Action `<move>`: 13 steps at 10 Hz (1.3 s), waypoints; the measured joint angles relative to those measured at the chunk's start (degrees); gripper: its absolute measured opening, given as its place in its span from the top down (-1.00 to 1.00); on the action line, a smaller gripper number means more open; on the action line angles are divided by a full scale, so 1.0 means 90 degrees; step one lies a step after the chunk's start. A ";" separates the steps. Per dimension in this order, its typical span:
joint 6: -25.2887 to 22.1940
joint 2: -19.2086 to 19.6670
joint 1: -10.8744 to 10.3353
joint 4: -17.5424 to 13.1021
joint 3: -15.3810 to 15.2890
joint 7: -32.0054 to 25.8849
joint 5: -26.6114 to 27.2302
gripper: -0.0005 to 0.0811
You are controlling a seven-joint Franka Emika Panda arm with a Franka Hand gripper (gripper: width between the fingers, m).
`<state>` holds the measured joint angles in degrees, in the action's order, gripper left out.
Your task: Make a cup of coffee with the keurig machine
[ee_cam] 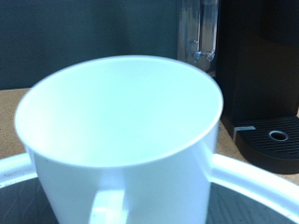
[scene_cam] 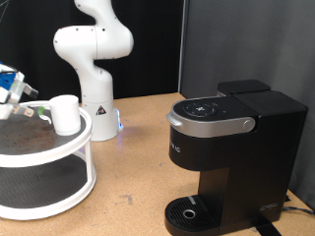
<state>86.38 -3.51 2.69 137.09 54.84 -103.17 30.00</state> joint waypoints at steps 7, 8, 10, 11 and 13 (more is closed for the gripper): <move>0.0210 0.0041 -0.0008 0.0506 -0.0148 -0.0197 0.0209 -0.98; 0.0210 0.0041 -0.0008 0.0514 -0.0162 -0.0197 0.0231 -0.73; 0.0203 0.0041 -0.0008 0.0515 -0.0173 -0.0197 0.0245 -0.40; 0.0198 0.0041 -0.0008 0.0515 -0.0174 -0.0197 0.0251 0.05; 0.0183 0.0041 -0.0008 0.0515 -0.0174 -0.0197 0.0268 0.38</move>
<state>88.03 -3.15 2.63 141.72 53.28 -104.94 32.42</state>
